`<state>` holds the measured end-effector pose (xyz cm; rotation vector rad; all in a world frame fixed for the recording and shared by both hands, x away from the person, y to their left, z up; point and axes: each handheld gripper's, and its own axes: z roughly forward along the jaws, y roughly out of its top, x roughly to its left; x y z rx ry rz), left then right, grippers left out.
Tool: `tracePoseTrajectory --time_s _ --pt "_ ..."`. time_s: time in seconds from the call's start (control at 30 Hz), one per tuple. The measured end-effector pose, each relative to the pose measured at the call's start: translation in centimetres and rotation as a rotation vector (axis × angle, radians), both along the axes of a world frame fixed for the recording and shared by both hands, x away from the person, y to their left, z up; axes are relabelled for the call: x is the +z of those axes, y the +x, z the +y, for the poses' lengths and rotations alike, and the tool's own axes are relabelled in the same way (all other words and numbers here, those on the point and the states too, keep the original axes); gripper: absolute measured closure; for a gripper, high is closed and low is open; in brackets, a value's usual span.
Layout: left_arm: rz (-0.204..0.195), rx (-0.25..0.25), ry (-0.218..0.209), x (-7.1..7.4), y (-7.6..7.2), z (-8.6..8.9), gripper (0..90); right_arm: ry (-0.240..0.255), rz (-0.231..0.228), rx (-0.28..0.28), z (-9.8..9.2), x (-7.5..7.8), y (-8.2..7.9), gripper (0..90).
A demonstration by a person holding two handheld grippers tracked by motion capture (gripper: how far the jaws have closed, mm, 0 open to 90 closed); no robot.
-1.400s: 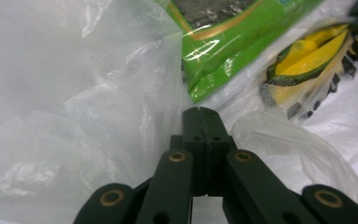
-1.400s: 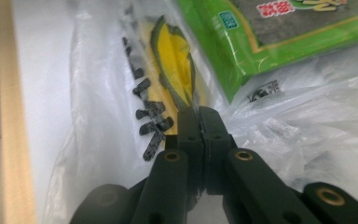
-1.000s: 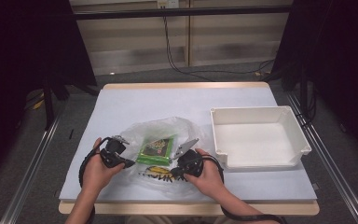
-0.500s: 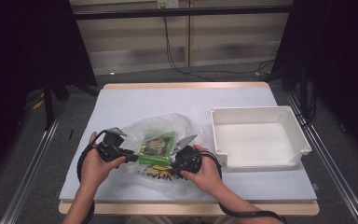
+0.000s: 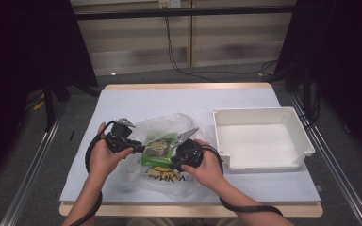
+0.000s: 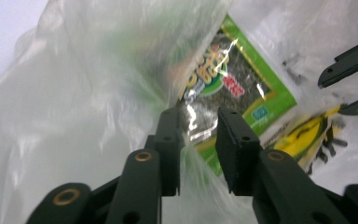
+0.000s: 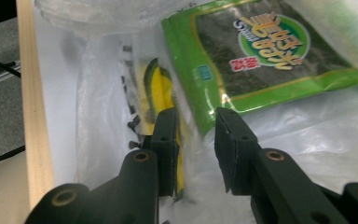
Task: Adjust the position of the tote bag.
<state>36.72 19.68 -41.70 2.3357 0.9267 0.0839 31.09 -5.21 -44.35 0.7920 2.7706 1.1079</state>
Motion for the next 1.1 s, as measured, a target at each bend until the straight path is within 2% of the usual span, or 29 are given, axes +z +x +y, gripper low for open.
tracePoseTrajectory --time_s 0.03,0.07,0.13,0.23,0.27,0.3,0.43,0.57,0.67,0.77,0.8,0.83,0.87,0.93,1.03,1.07,1.1 --pt "-0.009 -0.028 0.041 0.1 0.4 0.2 71.5 -0.004 0.004 -0.002 0.0 0.1 0.1 70.5" --pt "-0.022 -0.010 0.051 0.0 0.7 0.3 70.9 0.002 -0.004 0.000 0.0 0.1 0.3 70.1" --pt "-0.055 0.027 0.065 -0.2 1.1 0.6 67.7 0.011 0.003 -0.007 0.0 0.1 0.4 70.0" --pt "-0.056 0.044 0.072 -0.8 1.8 1.1 63.6 0.005 0.000 -0.005 0.1 0.0 0.4 69.2" --pt "-0.046 0.049 0.060 -1.1 2.1 1.2 61.1 0.004 0.009 -0.009 0.1 -0.1 0.3 69.1" --pt "-0.058 0.051 0.078 -1.3 2.3 1.5 58.2 0.007 0.007 -0.011 0.1 -0.1 0.4 69.1" --pt "-0.036 0.086 0.060 -2.5 3.0 2.1 51.3 0.005 0.008 -0.010 0.0 -0.4 0.5 69.0" --pt "-0.003 0.084 0.077 -3.6 3.1 2.2 46.3 0.007 0.006 -0.015 -0.1 -0.7 0.5 69.0" --pt "0.016 0.070 0.103 -4.3 2.9 2.0 46.8 0.014 0.012 -0.019 -0.2 -0.9 0.5 68.5" --pt "0.017 0.060 0.137 -4.3 2.3 1.9 56.7 0.012 0.014 -0.019 -0.3 -1.0 0.4 68.5" --pt "0.031 0.069 0.148 -4.2 2.1 1.8 63.5 0.000 0.016 -0.026 -0.3 -1.0 0.4 68.4" --pt "0.048 0.072 0.149 -4.1 1.9 1.8 70.0 0.011 0.010 -0.015 -0.3 -1.2 0.5 68.5" --pt "0.048 0.058 0.169 -4.0 1.7 1.8 76.9 0.010 0.016 -0.022 -0.2 -1.2 0.4 68.5" --pt "0.076 0.067 0.159 -4.0 1.2 2.0 86.1 0.006 0.014 -0.023 -0.1 -1.3 0.4 68.6" --pt "0.090 0.094 0.123 -4.1 0.4 2.5 89.9 0.009 0.015 -0.019 0.0 -1.4 0.4 68.9" --pt "0.102 0.081 0.130 -4.0 0.3 2.8 90.0 0.009 0.016 -0.021 0.0 -1.5 0.4 69.0" --pt "0.108 0.094 0.121 -4.1 0.0 2.9 90.0 0.004 0.015 -0.021 0.1 -1.5 0.4 69.1"
